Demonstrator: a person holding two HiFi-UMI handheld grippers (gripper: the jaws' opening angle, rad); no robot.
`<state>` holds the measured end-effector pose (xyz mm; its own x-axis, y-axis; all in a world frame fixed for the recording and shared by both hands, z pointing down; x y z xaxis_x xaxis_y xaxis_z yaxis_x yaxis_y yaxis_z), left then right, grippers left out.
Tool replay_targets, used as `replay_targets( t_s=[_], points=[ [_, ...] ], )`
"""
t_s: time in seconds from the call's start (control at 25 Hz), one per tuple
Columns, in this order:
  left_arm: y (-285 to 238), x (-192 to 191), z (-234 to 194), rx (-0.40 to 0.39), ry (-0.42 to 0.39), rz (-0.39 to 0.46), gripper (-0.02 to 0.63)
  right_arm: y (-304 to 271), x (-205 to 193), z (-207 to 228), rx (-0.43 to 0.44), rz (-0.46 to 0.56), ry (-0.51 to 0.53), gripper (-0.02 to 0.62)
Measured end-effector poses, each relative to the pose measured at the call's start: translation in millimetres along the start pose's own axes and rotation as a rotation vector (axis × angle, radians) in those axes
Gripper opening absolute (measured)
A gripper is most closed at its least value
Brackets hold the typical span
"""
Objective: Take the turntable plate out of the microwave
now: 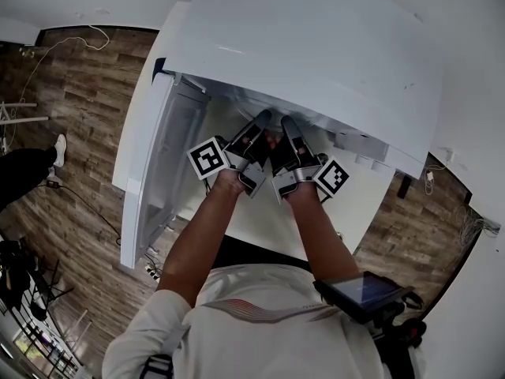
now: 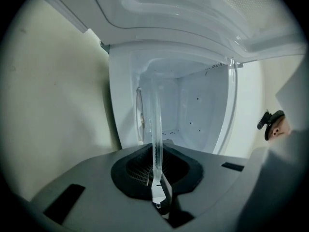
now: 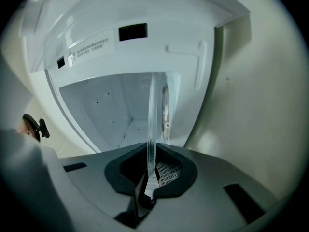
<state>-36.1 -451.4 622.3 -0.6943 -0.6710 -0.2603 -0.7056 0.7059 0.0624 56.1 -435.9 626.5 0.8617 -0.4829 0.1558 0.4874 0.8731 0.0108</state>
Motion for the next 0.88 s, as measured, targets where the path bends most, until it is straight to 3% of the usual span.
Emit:
replay_targets(
  t_s=[0.48,0.88],
  points=[
    [32,-17,40,0.009,0.003,0.060,0.037,30,-27,-26,0.006,-0.072,-0.017,0.035],
    [91,-62,66,0.028,0.019,0.142,0.038,88,-67,-31,-0.018,-0.159,-0.016,0.035]
  ],
)
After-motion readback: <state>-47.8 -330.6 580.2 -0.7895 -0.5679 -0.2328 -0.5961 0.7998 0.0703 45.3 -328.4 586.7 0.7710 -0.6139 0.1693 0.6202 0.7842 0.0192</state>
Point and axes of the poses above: the fingertips, and each gripper's own axes: y backward along the fingers, z to its right, x out of its top, the point moved 3 cm from there along y, backward along the fingers, and after that the axes turned 12 degrees about -y, right-handed, at the moved point
